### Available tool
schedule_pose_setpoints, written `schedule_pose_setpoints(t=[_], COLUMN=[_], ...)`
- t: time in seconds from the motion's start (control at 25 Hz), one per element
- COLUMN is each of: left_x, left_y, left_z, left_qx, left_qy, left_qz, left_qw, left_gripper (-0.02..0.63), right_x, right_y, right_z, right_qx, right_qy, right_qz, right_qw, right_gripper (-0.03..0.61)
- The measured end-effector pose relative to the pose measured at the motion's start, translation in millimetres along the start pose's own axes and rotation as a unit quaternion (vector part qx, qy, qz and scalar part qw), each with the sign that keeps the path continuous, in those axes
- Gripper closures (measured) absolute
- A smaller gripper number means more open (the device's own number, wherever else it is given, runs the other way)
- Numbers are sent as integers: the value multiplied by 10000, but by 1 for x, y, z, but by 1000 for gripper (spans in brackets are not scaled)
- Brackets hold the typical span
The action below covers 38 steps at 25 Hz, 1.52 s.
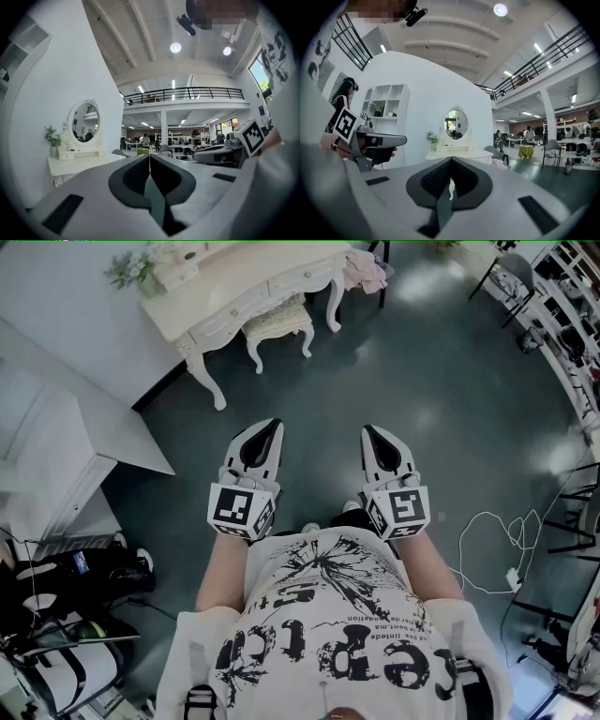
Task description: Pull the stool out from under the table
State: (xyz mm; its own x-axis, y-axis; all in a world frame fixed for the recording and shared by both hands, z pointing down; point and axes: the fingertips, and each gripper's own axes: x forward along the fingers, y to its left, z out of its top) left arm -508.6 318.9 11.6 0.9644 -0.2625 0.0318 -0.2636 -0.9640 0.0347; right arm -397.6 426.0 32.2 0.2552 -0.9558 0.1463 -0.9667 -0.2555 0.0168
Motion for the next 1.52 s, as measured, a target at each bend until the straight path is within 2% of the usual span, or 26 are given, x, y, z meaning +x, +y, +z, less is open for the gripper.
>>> schedule_pose_setpoints(t=[0.28,0.56,0.84,1.16,1.28,1.52], left_x=[-9,-19,4,85,124,222], left_y=[7,17,18,41,33,29], left_z=[-3,-19,-31,-25,-41,-44], left_qx=[-60,-180,-260,-312,-327,-400], left_qy=[10,35,64,240,343,407], left_qz=[10,34,95,345,545,980], left_qw=[10000,9998,9996,9986,9974,9935], left_gripper=[592,592,592,593,592,592], right_x=[5,9,16,83,103,161], right_y=[14,18,-4,-69,-110,-202], right_z=[-6,-19,-33,-33,-46,-40], right_qx=[26,306,273,201,239,320], right_qy=[69,135,318,665,680,671], right_qz=[72,-196,-203,13,226,717], right_qw=[9999,9992,9989,9976,9971,9947], right_gripper=[563,563,563,563,563,563])
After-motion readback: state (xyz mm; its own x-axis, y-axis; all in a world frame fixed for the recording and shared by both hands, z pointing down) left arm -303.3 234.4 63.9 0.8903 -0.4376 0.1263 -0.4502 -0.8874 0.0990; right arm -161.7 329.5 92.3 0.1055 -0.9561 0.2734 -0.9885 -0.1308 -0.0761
